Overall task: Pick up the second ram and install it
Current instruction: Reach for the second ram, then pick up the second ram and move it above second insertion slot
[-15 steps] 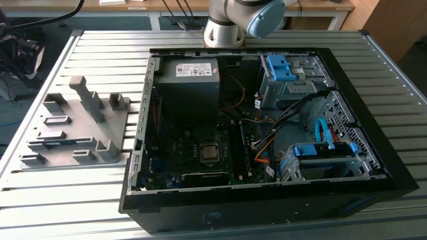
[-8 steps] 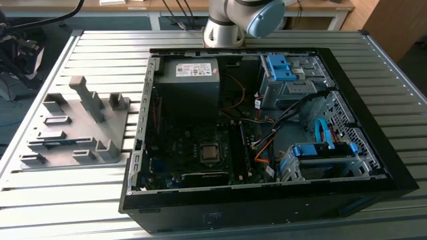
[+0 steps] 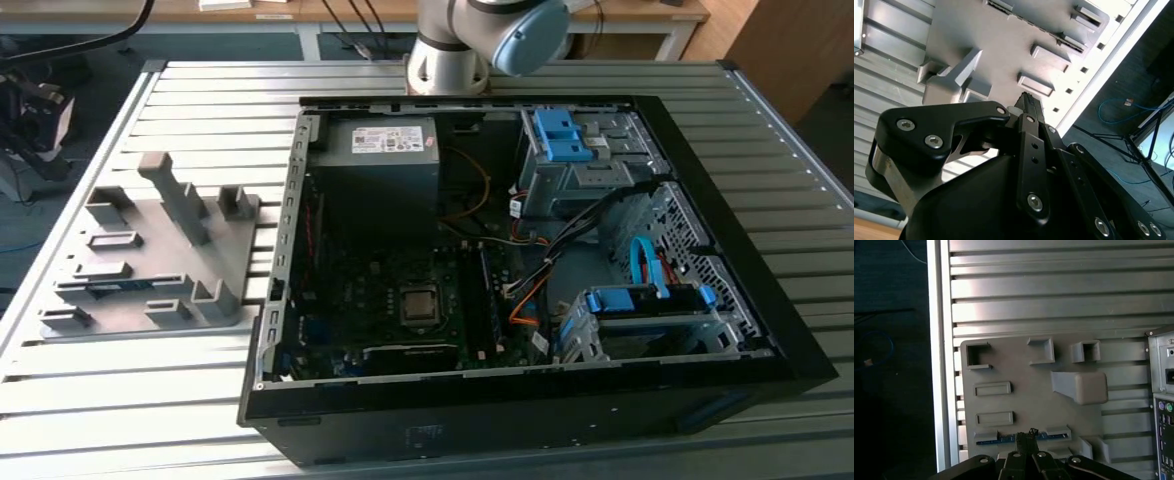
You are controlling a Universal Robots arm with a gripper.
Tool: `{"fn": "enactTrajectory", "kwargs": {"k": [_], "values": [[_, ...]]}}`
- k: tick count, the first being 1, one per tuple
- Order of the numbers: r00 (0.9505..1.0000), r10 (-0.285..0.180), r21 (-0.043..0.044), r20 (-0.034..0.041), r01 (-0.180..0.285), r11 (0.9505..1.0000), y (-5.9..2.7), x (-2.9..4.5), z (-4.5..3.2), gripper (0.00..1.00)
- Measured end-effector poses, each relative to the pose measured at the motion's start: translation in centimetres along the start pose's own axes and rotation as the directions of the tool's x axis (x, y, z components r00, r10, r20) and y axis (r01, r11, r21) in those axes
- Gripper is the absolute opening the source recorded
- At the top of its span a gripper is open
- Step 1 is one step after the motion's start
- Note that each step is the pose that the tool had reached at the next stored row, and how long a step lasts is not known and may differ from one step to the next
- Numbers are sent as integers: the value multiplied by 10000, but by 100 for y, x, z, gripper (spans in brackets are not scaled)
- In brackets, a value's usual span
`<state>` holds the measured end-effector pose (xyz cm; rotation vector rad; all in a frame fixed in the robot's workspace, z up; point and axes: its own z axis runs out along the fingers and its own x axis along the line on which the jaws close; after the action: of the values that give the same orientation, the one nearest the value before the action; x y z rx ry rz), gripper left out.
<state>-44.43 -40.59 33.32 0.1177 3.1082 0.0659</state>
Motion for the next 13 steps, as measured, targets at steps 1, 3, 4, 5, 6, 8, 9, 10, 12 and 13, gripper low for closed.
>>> {"fn": "enactTrajectory", "kwargs": {"k": [1,3,4,5,6,8,9,10,12,13], "values": [[10000,0,-1,1,0,10000,-2,13,16,10],[10000,0,-2,2,0,10000,-5,41,52,10],[10000,0,-1,1,0,10000,-7,53,69,10],[10000,0,0,0,0,10000,-9,64,86,10],[10000,0,0,-1,0,10000,-10,76,102,10],[10000,0,-1,1,0,10000,-13,98,126,10],[10000,0,-1,1,0,10000,-14,106,137,10],[10000,0,-1,2,0,10000,-15,114,148,10],[10000,0,0,-1,0,10000,-17,130,172,10],[10000,0,0,0,0,10000,-19,138,186,10]]}}
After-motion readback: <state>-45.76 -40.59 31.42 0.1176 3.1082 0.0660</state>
